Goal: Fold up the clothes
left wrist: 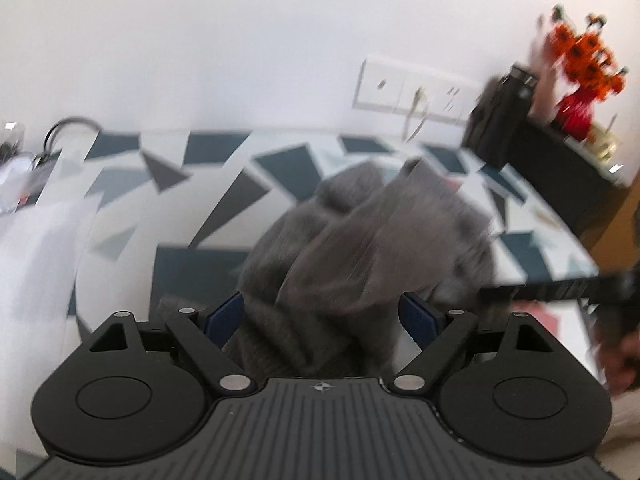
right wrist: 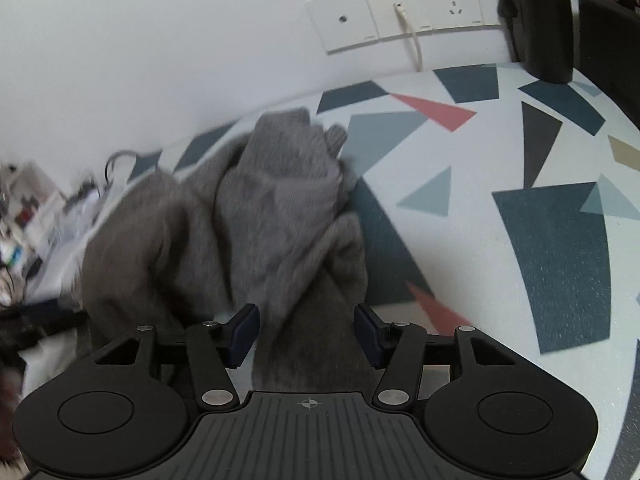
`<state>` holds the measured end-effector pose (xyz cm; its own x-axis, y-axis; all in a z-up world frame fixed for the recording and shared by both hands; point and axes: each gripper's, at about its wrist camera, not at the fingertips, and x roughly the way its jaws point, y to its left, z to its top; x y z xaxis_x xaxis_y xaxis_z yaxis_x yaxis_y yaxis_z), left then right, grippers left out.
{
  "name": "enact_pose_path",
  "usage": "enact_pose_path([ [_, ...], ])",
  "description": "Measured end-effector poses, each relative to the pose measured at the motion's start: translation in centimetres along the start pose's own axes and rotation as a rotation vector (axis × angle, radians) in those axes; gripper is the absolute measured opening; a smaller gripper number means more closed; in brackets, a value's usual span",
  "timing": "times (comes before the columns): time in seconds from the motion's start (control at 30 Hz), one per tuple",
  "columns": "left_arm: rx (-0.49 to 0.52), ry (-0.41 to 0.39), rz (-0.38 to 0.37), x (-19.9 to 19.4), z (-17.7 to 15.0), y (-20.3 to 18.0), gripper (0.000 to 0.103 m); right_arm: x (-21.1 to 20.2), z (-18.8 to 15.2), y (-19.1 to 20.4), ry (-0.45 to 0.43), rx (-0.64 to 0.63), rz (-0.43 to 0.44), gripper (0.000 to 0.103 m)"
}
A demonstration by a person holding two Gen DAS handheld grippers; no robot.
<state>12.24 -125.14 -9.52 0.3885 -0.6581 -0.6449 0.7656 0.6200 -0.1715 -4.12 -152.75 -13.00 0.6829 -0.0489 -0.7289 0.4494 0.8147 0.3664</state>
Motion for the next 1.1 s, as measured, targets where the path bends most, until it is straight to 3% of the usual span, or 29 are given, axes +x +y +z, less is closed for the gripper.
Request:
enact_pose_path([
  [0.1,0.052,-0.021,-0.028,0.4,0.9,-0.8,0.086,0.3,-0.5,0.8,0.013,-0.042,0.022,0.045],
  [0.23,0.12,0.012,0.006,3.0,1.1,-1.7,0.086,1.5,-0.6,1.2,0.029,-0.071,0.015,0.046],
  [0.27,0.124,0.023,0.009,3.5,1.0,-1.8,0.081,1.7,-0.7,1.3,0.028,-0.083,0.014,0.047],
  [0.3,0.124,0.031,0.008,3.8,0.9,-1.8,0.064,1.8,-0.7,1.4,0.024,-0.098,0.014,0.047],
  [0.33,0.126,0.036,0.009,3.9,1.0,-1.9,0.053,2.0,-0.7,1.6,0.019,-0.12,0.006,0.047],
  [0.4,0.125,0.037,0.013,3.7,1.3,-1.9,0.022,2.3,-0.7,1.9,0.009,-0.171,-0.022,0.037],
  [0.43,0.119,0.039,0.01,3.4,1.6,-1.8,0.016,2.4,-0.5,1.9,0.002,-0.189,-0.035,0.033],
  [0.5,0.091,0.025,0.01,2.7,2.5,-1.1,0.015,2.9,0.1,1.6,-0.011,-0.198,-0.053,0.022],
  [0.57,0.064,-0.013,0.036,1.8,3.3,-0.3,0.015,3.6,1.3,0.5,-0.023,-0.158,-0.053,0.018],
  [0.77,-0.02,-0.082,0.104,-0.2,4.6,2.1,0.014,6.0,5.2,-2.2,-0.051,-0.082,-0.126,0.015],
  [0.93,-0.018,-0.049,0.078,-0.7,3.0,1.9,0.014,6.5,5.9,-2.9,-0.053,-0.084,-0.146,0.016],
  [1.1,-0.048,-0.031,0.051,-1.0,1.5,1.6,0.014,4.7,5.1,-2.5,-0.068,-0.066,-0.128,0.033],
])
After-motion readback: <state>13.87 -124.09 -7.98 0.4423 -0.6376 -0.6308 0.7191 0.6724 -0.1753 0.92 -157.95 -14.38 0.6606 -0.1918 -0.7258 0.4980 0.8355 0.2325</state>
